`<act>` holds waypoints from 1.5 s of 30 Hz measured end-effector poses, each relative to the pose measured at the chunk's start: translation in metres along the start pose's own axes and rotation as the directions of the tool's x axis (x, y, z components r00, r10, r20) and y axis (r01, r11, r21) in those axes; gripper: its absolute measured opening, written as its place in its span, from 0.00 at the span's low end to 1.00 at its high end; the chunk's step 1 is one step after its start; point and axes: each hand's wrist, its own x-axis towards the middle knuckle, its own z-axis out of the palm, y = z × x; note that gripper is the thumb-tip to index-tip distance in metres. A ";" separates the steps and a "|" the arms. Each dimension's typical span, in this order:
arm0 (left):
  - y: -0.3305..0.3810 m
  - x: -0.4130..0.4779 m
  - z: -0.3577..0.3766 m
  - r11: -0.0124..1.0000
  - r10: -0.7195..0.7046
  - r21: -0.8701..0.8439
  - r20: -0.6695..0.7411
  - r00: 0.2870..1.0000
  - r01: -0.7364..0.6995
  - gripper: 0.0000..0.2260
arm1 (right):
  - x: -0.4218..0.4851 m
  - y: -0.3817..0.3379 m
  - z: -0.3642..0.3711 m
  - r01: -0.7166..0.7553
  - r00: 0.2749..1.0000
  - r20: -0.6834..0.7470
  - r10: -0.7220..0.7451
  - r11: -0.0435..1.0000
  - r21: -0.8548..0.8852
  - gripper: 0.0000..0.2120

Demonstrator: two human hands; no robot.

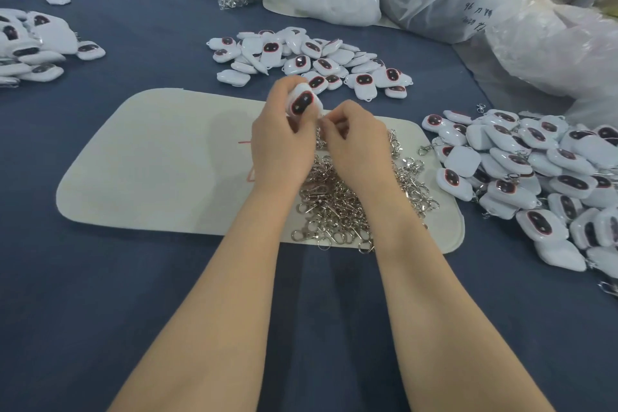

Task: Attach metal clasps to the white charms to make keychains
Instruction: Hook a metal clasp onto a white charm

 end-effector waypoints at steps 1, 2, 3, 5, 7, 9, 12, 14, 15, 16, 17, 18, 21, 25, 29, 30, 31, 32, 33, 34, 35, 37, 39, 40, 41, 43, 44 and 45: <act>-0.001 -0.002 0.001 0.996 0.058 0.068 0.028 0.998 -0.059 0.11 | 0.000 0.001 0.000 0.010 1.000 0.006 -0.010 1.000 -0.024 0.05; -0.001 -0.003 0.002 0.987 0.097 0.123 0.056 0.994 -0.103 0.12 | 0.000 0.001 0.000 0.010 1.000 0.012 -0.010 0.999 -0.049 0.05; -0.002 -0.004 0.003 0.977 0.125 0.162 0.078 0.989 -0.136 0.12 | 0.000 0.002 0.000 0.003 1.000 0.017 -0.002 0.998 -0.067 0.05; -0.001 -0.005 0.003 0.972 0.147 0.174 0.080 0.986 -0.159 0.12 | 0.000 0.002 0.000 -0.023 1.000 0.014 0.023 0.999 -0.032 0.04; 0.001 -0.003 0.003 0.995 0.079 0.067 0.003 0.997 -0.079 0.10 | 0.000 0.000 -0.001 -0.054 0.999 0.005 0.053 0.994 0.092 0.03; 0.000 0.003 0.002 0.975 -0.146 -0.180 -0.057 0.988 0.133 0.09 | 0.000 -0.002 -0.001 -0.073 0.997 0.021 0.070 0.969 0.234 0.03; -0.001 0.009 0.000 0.741 -0.477 -0.496 0.086 0.875 0.453 0.06 | 0.000 -0.005 -0.001 -0.070 0.997 0.047 0.057 0.939 0.338 0.07; 0.001 0.011 -0.002 0.573 -0.560 -0.596 0.216 0.800 0.562 0.02 | -0.001 -0.005 -0.001 -0.057 0.998 0.041 0.045 0.920 0.387 0.08; 0.002 0.011 -0.003 0.487 -0.591 -0.633 0.268 0.761 0.602 0.04 | -0.001 -0.005 -0.002 -0.051 0.999 0.037 0.039 0.915 0.400 0.09; 0.002 0.012 -0.004 0.409 -0.613 -0.659 0.314 0.725 0.632 0.05 | -0.001 -0.005 -0.002 -0.044 0.999 0.036 0.032 0.912 0.409 0.09; 0.003 0.012 -0.005 0.354 -0.626 -0.671 0.348 0.698 0.652 0.06 | -0.001 -0.004 -0.002 -0.038 0.999 0.037 0.025 0.908 0.417 0.10; 0.003 0.012 -0.005 0.314 -0.631 -0.676 0.376 0.679 0.666 0.06 | -0.001 -0.004 -0.002 -0.033 0.999 0.037 0.019 0.903 0.428 0.10; 0.003 0.011 -0.006 0.256 -0.628 -0.674 0.428 0.650 0.692 0.05 | -0.001 -0.005 -0.002 -0.030 0.999 0.028 0.020 0.895 0.445 0.10; 0.001 0.011 -0.006 0.295 -0.645 -0.648 0.407 0.646 0.702 0.04 | -0.001 -0.005 -0.002 -0.029 0.999 0.027 0.020 0.922 0.386 0.09; -0.001 0.011 -0.003 0.636 -0.560 -0.545 0.163 0.813 0.547 0.04 | 0.001 -0.002 -0.001 -0.028 0.999 0.045 0.016 0.962 0.272 0.08; -0.001 0.010 -0.002 0.767 -0.480 -0.447 0.073 0.874 0.459 0.06 | 0.001 -0.001 -0.001 -0.029 0.998 0.053 0.017 0.971 0.237 0.08; -0.001 0.008 -0.001 0.876 -0.368 -0.335 0.004 0.930 0.348 0.08 | 0.001 0.000 -0.001 -0.029 0.998 0.059 0.017 0.980 0.198 0.07; 0.000 0.006 -0.001 0.942 -0.248 -0.240 -0.027 0.968 0.235 0.10 | 0.001 0.002 0.000 -0.030 0.998 0.060 0.020 0.986 0.166 0.06; 0.002 0.004 -0.001 0.975 -0.147 -0.174 -0.034 0.989 0.139 0.10 | 0.002 0.003 0.000 -0.035 0.998 0.056 0.027 0.988 0.149 0.06; 0.003 0.002 0.000 0.990 -0.063 -0.126 -0.032 0.997 0.059 0.10 | 0.002 0.004 0.000 -0.044 0.998 0.050 0.036 0.988 0.149 0.06; 0.003 0.000 0.001 0.996 0.004 -0.084 -0.026 1.000 -0.006 0.10 | 0.003 0.004 0.000 -0.052 0.998 0.045 0.046 0.987 0.154 0.07; 0.003 -0.002 0.002 0.995 0.103 0.005 0.003 0.995 -0.103 0.10 | 0.004 0.005 -0.001 -0.065 0.997 0.044 0.059 0.987 0.150 0.08; 0.002 -0.003 0.003 0.980 0.171 0.094 0.056 0.984 -0.175 0.11 | 0.005 0.006 -0.002 -0.083 0.995 0.062 0.075 0.988 0.132 0.07; 0.002 -0.004 0.003 0.972 0.188 0.125 0.079 0.979 -0.197 0.12 | 0.006 0.007 -0.003 -0.092 0.994 0.074 0.083 0.988 0.126 0.06; 0.002 -0.004 0.004 0.968 0.196 0.140 0.089 0.977 -0.207 0.12 | 0.006 0.007 -0.003 -0.101 0.993 0.080 0.092 0.987 0.122 0.05; 0.002 -0.004 0.005 0.978 0.175 0.107 0.061 0.983 -0.180 0.11 | 0.005 0.006 -0.003 -0.108 0.993 0.062 0.099 0.983 0.148 0.06; 0.001 -0.003 0.005 0.990 0.129 0.051 0.021 0.991 -0.129 0.11 | 0.004 0.005 -0.002 -0.104 0.994 0.050 0.096 0.977 0.184 0.06; 0.000 0.000 0.004 0.998 0.046 -0.034 -0.029 0.999 -0.047 0.10 | 0.002 0.003 -0.002 -0.097 0.995 0.045 0.089 0.969 0.226 0.06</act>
